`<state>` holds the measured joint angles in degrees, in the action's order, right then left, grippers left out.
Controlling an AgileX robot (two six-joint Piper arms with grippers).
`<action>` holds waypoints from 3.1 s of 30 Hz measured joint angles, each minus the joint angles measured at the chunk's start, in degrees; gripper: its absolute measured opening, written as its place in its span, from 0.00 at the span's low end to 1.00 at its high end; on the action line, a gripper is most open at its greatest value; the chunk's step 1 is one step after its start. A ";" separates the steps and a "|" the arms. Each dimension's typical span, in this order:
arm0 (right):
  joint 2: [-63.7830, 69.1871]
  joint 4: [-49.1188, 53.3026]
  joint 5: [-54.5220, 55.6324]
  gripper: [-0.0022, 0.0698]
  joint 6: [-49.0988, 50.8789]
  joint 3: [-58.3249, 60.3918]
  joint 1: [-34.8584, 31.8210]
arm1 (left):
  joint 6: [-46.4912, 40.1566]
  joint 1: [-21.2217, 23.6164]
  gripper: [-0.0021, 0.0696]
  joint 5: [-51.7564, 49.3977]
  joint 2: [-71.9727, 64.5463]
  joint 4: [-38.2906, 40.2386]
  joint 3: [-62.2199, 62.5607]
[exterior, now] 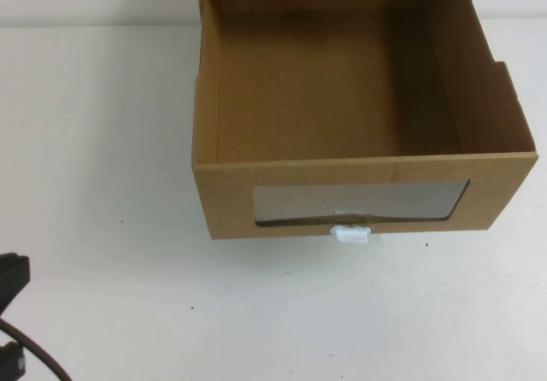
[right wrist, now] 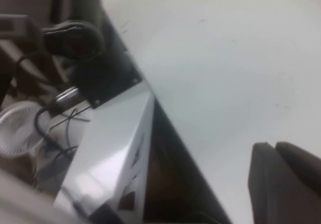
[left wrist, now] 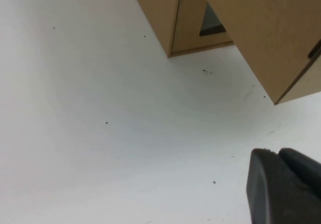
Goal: Open the shoe box
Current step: 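Pull the top drawer of the cardboard box fully open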
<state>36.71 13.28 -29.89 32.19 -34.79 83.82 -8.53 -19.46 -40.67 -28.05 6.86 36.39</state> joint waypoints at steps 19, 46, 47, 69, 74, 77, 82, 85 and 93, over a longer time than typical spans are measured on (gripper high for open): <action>-26.12 2.60 14.46 0.00 -3.96 21.14 -65.32 | 0.10 0.00 0.03 -0.43 0.00 -0.93 0.00; -37.52 -18.28 15.40 0.00 -31.55 36.20 -88.31 | 0.10 0.00 0.03 -0.82 0.00 -0.93 0.00; -37.52 -17.83 13.58 0.00 -31.08 36.20 -87.95 | 0.10 0.00 0.03 -0.82 0.00 -0.93 0.00; -37.52 -17.03 9.84 0.00 -31.14 36.55 -85.91 | 0.10 0.00 0.03 -0.91 0.00 -0.93 0.00; -37.52 -17.03 9.84 0.00 -31.14 36.55 -85.91 | 0.10 0.00 0.03 -0.91 0.00 -0.93 0.00; -37.52 -17.03 9.84 0.00 -31.14 36.55 -85.91 | 0.10 0.00 0.03 -0.91 0.00 -0.93 0.00; -37.52 -17.03 9.84 0.00 -31.14 36.55 -85.91 | 0.10 0.00 0.03 -0.91 0.00 -0.93 0.00; -37.52 -17.03 9.84 0.00 -31.14 36.55 -85.91 | 0.10 0.00 0.03 -0.64 0.10 -1.17 -0.48; -37.52 -17.49 9.83 0.00 -31.14 36.55 -85.91 | 0.10 0.00 0.03 3.63 8.77 -7.54 -12.35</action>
<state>-0.81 -4.21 -20.05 1.05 1.76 -2.08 -8.43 -19.46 -37.05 -19.28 -0.68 24.04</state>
